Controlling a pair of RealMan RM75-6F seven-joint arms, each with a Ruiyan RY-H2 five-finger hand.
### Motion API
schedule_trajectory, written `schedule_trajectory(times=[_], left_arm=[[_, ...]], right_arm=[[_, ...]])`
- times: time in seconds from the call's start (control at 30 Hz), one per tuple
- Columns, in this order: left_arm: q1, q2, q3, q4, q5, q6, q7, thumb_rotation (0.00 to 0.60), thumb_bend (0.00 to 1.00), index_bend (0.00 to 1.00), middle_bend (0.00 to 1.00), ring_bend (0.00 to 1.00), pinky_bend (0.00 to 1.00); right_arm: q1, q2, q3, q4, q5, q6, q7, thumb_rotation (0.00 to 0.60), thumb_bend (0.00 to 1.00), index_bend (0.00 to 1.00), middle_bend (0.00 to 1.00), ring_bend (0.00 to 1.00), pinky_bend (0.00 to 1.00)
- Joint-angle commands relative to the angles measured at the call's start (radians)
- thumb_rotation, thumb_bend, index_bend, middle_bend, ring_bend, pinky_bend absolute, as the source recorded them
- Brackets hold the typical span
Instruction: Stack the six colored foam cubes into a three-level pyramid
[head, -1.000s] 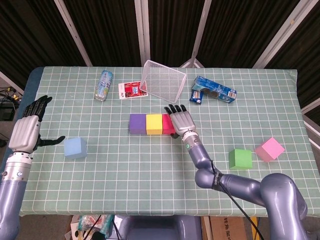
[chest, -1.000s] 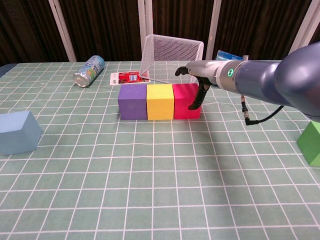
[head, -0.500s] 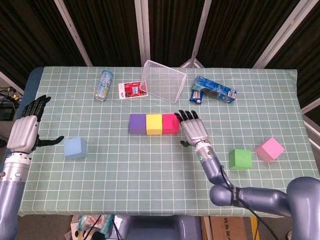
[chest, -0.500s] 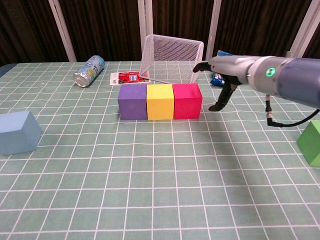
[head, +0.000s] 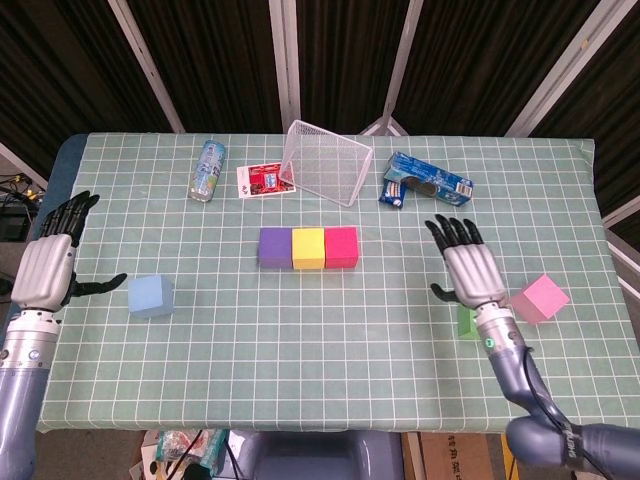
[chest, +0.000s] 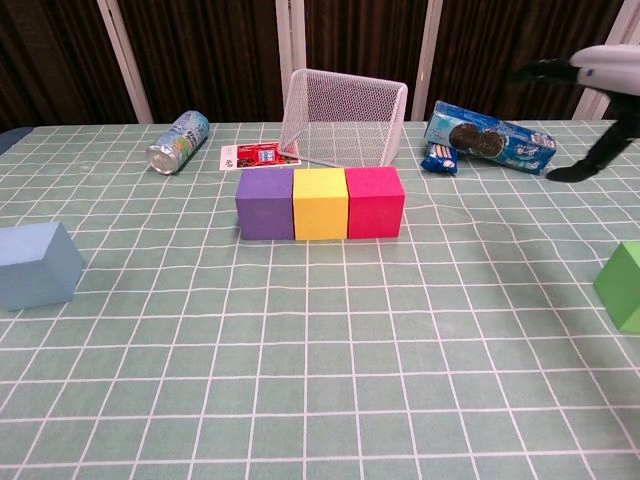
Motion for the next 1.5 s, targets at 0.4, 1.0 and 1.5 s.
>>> schedule_trajectory(times=[0.4,1.0,1.5], left_arm=[[0.016,-0.053,0.037,0.055,0.014,-0.001,0.002,0.600,0.04,0.00,0.00,0.00,0.02],[-0.108,-0.142,0.038,0.055,-0.158,-0.115,0.259,0.600,0.15,0.00,0.03,0.00,0.03],[-0.360,-0.343,-0.029,0.191,-0.481,-0.144,0.534,0.600,0.13,0.00,0.05,0.00,0.06]], right_arm=[[-0.252,0.103,-0.115,0.080,-0.249,0.169,0.207,0.600,0.26,0.00,0.00,0.00,0.00],[-0.326,0.143,-0.049,0.150,-0.350,0.171,0.439,0.600,0.26,0.00,0.00,0.00,0.00],[-0.357,0.176,0.004,0.148,-0.349,0.117,0.547,0.600,0.26,0.00,0.00,0.00,0.00]])
